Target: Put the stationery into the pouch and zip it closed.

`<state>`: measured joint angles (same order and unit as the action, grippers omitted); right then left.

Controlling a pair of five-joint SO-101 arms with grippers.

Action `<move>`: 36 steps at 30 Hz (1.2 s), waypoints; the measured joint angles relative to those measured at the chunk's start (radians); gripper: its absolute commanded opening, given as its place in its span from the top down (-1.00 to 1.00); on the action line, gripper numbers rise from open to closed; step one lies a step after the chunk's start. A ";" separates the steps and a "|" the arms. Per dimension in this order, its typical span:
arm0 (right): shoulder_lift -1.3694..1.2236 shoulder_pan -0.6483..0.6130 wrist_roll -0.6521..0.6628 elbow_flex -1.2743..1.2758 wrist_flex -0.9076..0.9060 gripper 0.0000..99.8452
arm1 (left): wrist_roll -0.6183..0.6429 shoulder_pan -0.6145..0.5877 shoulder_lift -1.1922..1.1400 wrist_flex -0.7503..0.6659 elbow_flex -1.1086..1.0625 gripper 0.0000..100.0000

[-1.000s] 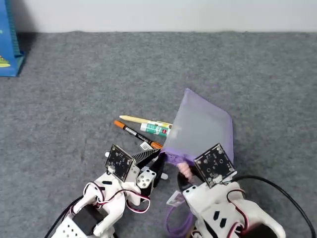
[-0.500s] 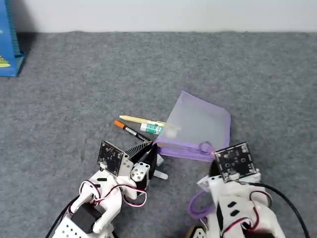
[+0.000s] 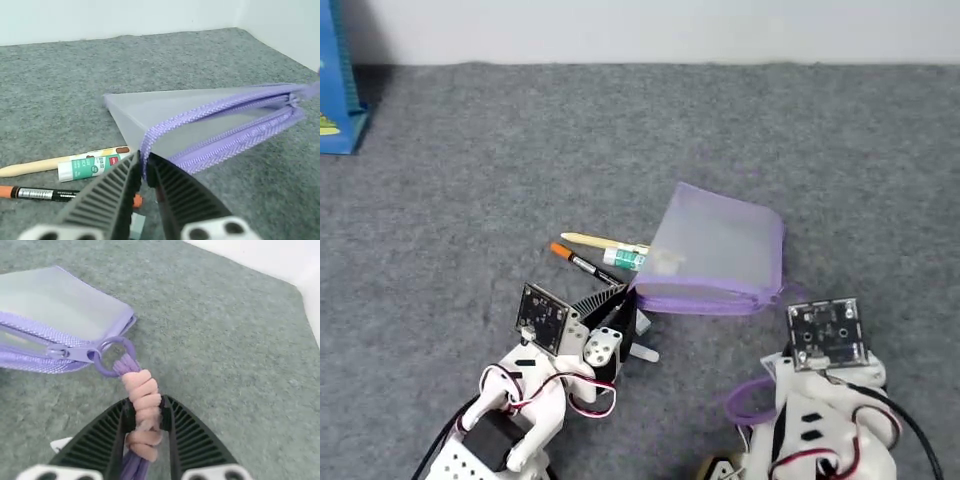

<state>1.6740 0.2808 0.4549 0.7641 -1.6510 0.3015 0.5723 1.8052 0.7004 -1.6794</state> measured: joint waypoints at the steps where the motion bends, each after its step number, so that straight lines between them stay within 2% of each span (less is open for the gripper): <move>1: 0.000 0.000 0.000 -0.011 -0.014 0.99 | 0.000 0.000 0.000 0.005 0.000 0.97; 4: 0.000 -0.044 -0.014 -0.046 -0.048 0.99 | -0.014 0.000 0.000 0.015 0.000 0.91; 8: 0.000 -0.166 -0.081 -0.104 -0.081 0.99 | -0.041 -0.003 0.000 0.015 0.000 0.60; 11: 0.000 -0.279 -0.146 -0.133 -0.087 0.99 | -0.048 -0.003 0.000 0.015 0.000 0.46; 16: 0.002 -0.417 -0.219 -0.140 -0.091 0.99 | -0.051 0.000 0.000 0.015 0.000 0.46; 18: 0.002 -0.446 -0.235 -0.140 -0.091 0.99 | -0.051 0.040 0.000 0.015 0.000 0.46; 21: 0.002 -0.463 -0.241 -0.140 -0.091 0.99 | -0.031 0.103 0.000 0.015 0.000 0.46; 24: 0.002 -0.463 -0.241 -0.140 -0.095 0.99 | -0.015 0.107 0.000 0.015 0.000 0.46; 31: 0.037 -0.463 -0.241 -0.152 -0.098 0.99 | -0.009 -0.044 0.000 0.015 0.000 0.46; 36: 0.080 -0.465 -0.241 -0.153 -0.098 0.99 | -0.023 -0.072 0.000 0.015 -0.011 0.52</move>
<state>1.7538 -0.1841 0.2140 0.6107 -1.7492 0.2785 0.5002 1.8052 0.7158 -1.6901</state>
